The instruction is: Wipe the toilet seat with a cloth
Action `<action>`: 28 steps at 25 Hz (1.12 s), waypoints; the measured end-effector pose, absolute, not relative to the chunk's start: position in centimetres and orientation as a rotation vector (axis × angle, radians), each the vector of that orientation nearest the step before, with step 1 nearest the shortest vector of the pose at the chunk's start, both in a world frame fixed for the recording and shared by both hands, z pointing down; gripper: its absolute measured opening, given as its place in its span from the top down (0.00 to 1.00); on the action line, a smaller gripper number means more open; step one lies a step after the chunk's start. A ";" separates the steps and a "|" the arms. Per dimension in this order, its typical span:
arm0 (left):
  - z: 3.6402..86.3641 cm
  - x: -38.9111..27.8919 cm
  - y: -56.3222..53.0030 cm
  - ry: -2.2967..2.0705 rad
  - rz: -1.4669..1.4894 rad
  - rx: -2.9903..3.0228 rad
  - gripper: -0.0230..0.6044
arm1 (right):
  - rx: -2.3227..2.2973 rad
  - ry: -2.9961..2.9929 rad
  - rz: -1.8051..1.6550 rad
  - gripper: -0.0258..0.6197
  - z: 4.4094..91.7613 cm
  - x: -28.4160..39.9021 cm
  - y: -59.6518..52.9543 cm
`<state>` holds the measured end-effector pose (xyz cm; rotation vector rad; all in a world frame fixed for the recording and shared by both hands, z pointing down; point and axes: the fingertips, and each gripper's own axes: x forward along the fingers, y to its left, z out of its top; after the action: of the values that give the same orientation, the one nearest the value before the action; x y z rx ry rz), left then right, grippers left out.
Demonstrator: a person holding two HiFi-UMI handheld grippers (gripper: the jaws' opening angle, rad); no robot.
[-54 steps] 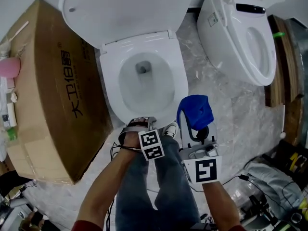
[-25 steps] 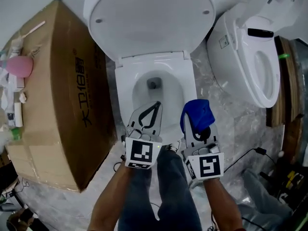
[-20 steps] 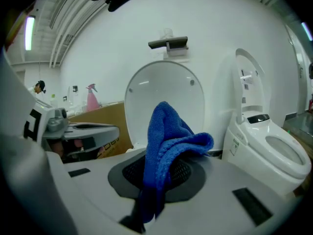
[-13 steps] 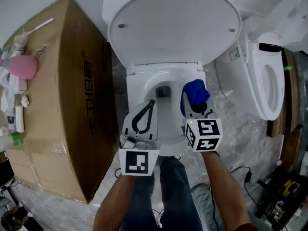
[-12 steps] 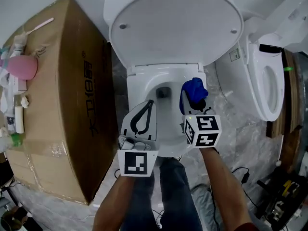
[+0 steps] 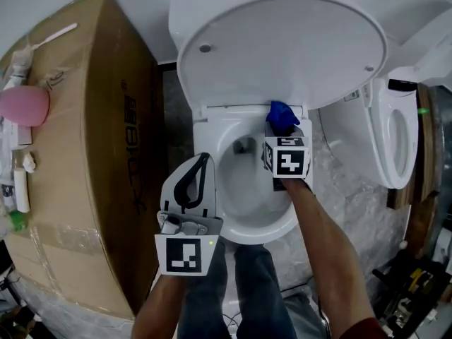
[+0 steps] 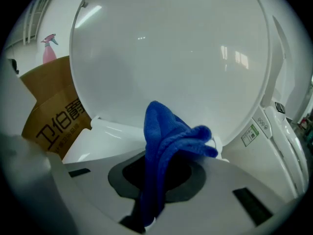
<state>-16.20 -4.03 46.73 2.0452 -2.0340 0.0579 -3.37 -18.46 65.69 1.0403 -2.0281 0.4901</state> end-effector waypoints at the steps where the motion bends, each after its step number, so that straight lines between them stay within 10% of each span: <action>1: 47.0 -16.7 -4.0 -2.034 0.062 2.037 0.94 | 1.055 -2.024 0.485 0.86 65.7 -3.5 -18.6; 16: 47.0 -21.9 -1.8 -2.143 0.048 1.931 0.94 | 0.828 -2.147 0.456 0.86 65.3 -16.8 -12.8; 28: 46.6 -24.8 0.7 -2.212 0.095 1.896 0.94 | 0.245 -2.122 -0.197 0.86 65.9 -21.5 -6.2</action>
<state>-24.76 0.65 46.61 1.8959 -2.2121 0.0954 -21.47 -6.16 65.95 0.2453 -2.1219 -0.1966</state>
